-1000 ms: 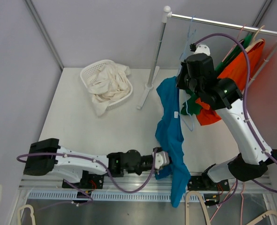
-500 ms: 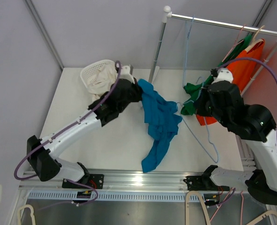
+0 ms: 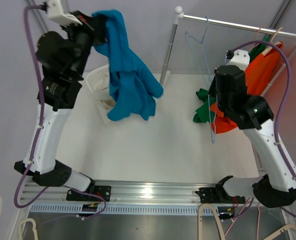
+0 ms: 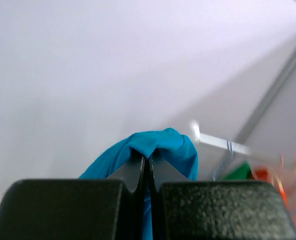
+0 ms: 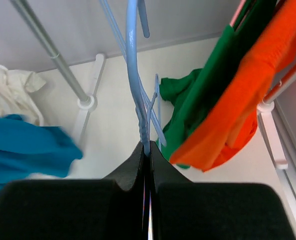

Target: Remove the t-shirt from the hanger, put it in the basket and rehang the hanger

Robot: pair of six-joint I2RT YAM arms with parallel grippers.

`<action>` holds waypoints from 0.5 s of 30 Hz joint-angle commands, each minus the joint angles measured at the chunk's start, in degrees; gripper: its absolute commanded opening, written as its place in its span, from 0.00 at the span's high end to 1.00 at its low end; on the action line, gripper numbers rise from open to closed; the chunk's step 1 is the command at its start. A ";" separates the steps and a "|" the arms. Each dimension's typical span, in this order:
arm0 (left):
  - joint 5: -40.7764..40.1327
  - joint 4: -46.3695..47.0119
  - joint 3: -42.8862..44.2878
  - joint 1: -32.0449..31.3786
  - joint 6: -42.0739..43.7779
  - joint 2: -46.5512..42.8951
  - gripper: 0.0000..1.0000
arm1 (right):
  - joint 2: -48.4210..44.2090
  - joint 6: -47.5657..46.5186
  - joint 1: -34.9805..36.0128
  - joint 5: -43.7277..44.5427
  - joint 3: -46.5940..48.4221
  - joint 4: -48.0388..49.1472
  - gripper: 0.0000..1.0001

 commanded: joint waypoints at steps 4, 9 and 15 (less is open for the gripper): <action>10.70 16.24 10.74 10.88 6.74 9.85 0.99 | 7.82 -9.02 -11.30 -7.93 7.94 14.50 1.00; 15.71 19.18 16.90 17.12 2.36 20.05 0.99 | 15.14 -13.41 -16.41 -15.49 15.16 19.76 1.00; 9.60 16.73 6.64 17.74 -2.74 26.23 0.99 | 24.01 -15.61 -20.71 -27.60 23.32 23.31 1.00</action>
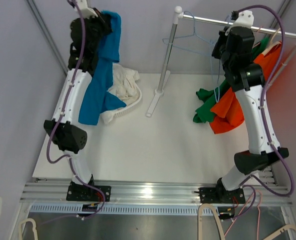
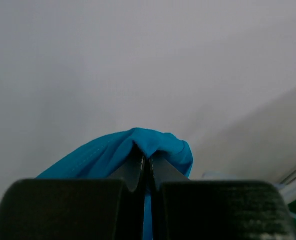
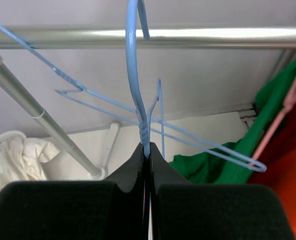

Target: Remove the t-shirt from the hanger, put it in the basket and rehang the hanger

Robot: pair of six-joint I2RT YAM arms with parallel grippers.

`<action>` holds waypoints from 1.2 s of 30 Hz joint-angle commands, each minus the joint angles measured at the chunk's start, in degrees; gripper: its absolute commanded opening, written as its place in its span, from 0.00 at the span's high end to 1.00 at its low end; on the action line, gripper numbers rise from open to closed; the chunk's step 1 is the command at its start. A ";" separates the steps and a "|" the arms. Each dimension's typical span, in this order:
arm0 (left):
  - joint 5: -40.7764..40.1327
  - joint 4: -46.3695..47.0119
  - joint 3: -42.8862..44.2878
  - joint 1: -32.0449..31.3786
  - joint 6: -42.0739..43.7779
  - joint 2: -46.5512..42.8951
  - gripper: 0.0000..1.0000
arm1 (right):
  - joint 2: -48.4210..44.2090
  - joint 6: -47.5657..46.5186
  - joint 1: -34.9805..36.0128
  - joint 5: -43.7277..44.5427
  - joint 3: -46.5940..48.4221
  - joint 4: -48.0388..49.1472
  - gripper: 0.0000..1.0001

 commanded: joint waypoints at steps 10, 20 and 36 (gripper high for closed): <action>-22.84 -23.77 -20.52 0.17 -20.44 4.83 0.99 | 3.13 4.39 -0.04 -11.89 5.67 -7.50 1.00; -21.61 -31.15 -25.12 0.17 -28.89 5.09 0.99 | -11.30 7.57 1.99 -12.15 -18.71 -3.25 1.00; -13.26 -26.32 -42.86 -0.53 -26.17 -4.66 0.00 | -3.94 -5.44 2.25 -7.14 -12.48 15.53 1.00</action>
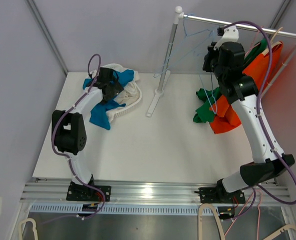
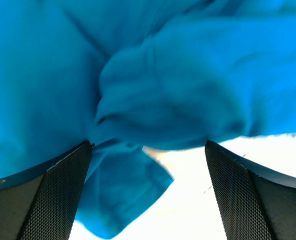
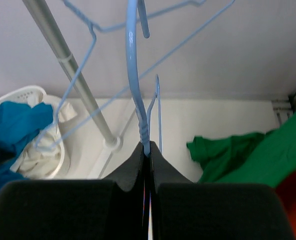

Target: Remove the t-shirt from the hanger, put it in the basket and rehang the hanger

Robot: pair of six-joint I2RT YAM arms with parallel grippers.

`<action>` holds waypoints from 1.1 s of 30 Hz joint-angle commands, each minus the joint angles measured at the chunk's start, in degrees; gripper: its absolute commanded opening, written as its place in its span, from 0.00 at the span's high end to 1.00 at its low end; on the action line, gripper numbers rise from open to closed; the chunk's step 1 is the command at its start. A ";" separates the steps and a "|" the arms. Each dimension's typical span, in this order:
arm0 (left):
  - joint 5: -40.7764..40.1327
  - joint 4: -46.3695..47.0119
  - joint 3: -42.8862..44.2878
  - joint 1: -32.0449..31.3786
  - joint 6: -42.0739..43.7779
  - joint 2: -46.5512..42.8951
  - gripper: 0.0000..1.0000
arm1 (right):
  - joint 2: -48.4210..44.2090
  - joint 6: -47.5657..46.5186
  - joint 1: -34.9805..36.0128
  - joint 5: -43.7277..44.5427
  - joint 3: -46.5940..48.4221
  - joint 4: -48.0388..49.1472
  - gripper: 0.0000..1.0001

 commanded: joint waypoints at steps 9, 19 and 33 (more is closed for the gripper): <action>-5.47 7.19 -5.34 -6.50 8.09 -16.52 0.01 | 13.68 -6.03 1.45 13.04 17.75 9.44 1.00; -2.66 12.03 -10.26 -8.18 11.44 -21.81 0.00 | 24.92 -11.13 1.98 13.14 27.05 15.44 1.00; -0.82 12.72 -10.26 -8.62 12.40 -21.01 0.00 | 25.65 -5.61 0.58 8.58 23.03 13.25 0.25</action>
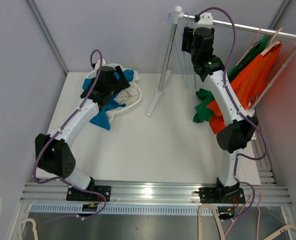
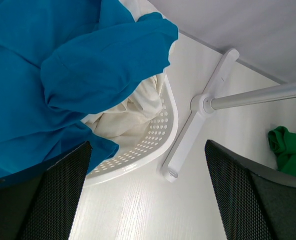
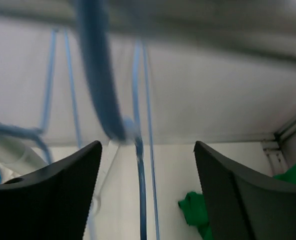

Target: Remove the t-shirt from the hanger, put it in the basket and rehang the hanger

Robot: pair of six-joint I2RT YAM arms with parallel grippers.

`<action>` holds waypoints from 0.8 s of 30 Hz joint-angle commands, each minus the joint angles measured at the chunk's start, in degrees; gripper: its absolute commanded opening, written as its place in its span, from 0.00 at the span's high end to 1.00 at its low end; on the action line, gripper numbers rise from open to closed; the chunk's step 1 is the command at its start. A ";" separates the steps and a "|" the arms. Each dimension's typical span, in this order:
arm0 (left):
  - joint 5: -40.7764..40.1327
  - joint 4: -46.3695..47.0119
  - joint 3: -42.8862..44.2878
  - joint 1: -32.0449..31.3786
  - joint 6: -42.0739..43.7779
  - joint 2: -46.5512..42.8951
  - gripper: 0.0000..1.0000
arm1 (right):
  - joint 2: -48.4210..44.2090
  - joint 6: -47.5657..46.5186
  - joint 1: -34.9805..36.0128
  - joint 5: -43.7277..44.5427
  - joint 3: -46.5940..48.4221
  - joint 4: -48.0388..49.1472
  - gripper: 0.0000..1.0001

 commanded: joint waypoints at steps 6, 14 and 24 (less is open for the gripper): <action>-0.66 1.53 -0.03 -2.48 3.12 -2.15 0.00 | -17.51 6.19 -1.29 -1.82 -10.92 -5.24 0.02; -16.41 -2.51 7.70 -12.07 9.54 -3.65 0.00 | -33.87 9.54 -1.99 7.22 -23.58 -11.83 0.02; -14.12 2.05 2.78 -17.95 12.87 -9.98 0.00 | -29.67 16.04 -13.49 8.57 -16.91 -23.18 0.33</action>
